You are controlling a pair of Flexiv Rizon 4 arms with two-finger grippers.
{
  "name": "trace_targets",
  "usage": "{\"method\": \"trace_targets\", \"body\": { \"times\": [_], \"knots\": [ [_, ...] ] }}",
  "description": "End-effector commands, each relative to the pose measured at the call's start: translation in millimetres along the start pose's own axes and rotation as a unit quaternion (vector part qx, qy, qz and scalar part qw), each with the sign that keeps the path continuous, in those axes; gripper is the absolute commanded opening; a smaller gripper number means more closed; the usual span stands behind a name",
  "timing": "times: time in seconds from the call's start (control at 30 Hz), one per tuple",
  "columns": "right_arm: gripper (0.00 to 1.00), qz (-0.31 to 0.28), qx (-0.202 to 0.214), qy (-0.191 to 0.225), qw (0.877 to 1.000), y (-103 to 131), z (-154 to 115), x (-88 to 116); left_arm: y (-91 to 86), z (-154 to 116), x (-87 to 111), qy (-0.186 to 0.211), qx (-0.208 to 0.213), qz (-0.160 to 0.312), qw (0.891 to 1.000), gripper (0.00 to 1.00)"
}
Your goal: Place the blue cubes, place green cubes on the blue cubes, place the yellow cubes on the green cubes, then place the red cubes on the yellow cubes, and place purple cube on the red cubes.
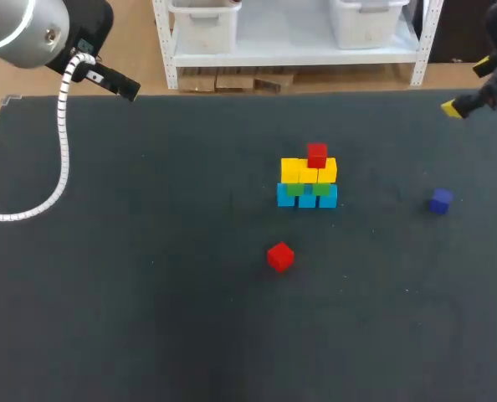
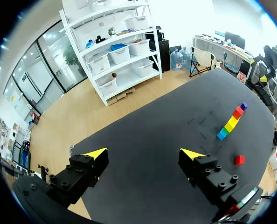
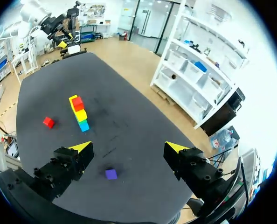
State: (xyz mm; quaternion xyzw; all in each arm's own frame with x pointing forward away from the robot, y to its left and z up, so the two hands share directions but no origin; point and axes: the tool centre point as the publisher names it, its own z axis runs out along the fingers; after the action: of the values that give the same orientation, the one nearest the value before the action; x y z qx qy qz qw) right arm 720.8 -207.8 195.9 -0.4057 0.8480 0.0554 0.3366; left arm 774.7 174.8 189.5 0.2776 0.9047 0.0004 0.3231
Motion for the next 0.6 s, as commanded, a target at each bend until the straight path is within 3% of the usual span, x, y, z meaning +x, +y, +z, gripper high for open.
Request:
{"method": "trace_targets", "body": {
  "times": [0.03,0.6],
  "knots": [
    [1.0,0.005,0.08,-0.015,0.997,-0.1,-7.4,8.4,1.1,0.9,-0.4,-0.001,0.002,0.001,1.0,1.0],
    [1.0,0.01,0.08,-0.016,0.997,-1.6,-10.2,10.0,1.1,0.9,-0.4,-0.001,0.002,0.001,1.0,1.0]
  ]
}}
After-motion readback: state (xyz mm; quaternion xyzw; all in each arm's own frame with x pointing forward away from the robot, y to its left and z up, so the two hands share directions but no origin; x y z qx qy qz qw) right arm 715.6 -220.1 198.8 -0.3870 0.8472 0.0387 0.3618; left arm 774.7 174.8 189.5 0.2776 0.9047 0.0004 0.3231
